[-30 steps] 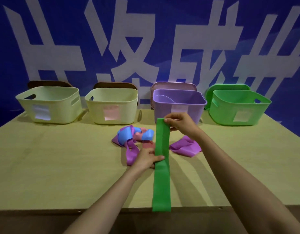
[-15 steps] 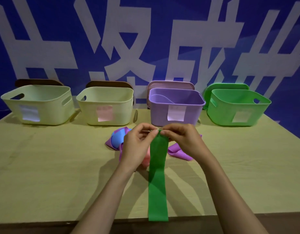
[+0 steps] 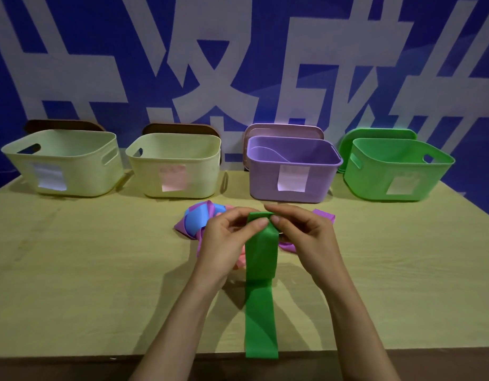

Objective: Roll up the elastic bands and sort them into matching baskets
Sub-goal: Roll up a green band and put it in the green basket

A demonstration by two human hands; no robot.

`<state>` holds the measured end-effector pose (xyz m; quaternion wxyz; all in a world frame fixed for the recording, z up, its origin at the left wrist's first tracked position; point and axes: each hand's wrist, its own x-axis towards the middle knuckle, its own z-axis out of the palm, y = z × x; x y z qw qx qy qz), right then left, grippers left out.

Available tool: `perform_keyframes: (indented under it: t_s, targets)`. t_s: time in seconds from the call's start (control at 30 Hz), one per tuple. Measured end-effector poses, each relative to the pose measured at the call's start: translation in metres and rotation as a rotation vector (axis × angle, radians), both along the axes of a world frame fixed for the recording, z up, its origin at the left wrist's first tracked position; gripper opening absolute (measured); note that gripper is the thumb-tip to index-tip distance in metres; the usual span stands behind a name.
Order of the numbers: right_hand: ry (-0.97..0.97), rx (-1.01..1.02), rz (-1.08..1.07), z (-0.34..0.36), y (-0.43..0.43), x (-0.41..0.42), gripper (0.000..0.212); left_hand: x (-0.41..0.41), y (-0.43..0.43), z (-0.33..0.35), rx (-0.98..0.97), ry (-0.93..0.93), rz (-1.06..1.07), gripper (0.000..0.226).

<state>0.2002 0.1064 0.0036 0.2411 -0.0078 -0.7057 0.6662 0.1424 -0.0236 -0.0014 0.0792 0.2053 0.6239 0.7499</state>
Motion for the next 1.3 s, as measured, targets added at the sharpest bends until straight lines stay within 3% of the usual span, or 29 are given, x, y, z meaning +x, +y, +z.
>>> perform_keyframes:
  t_s: [0.23,0.37,0.5,0.63,0.7,1.13,1.3]
  targets:
    - [0.039,0.172,-0.068,-0.003,-0.001,0.002,0.031,0.003,-0.006,0.000,0.030,-0.103,-0.052,0.011]
    - [0.060,0.241,-0.097,-0.005,-0.002,0.003,0.030,0.006,-0.005,0.003,0.024,-0.106,-0.008,0.027]
    - [-0.015,0.208,-0.054,-0.002,0.000,0.005,0.025,0.008,-0.002,0.007,0.049,-0.095,0.027,0.014]
    - [-0.077,0.017,-0.001,0.006,0.000,0.007,0.026,0.009,-0.002,0.007,0.027,-0.064,0.058,0.014]
    - [-0.102,-0.017,-0.013,0.007,-0.001,0.006,0.015,0.010,0.000,0.005,0.014,-0.056,0.061,0.009]
    - [-0.012,0.177,-0.140,0.006,0.003,0.011,0.019,0.011,0.000,0.005,-0.021,-0.030,-0.045,0.015]
    - [-0.019,0.134,-0.132,0.006,0.004,0.015,0.024,0.012,-0.004,0.006,0.019,-0.028,-0.104,0.020]
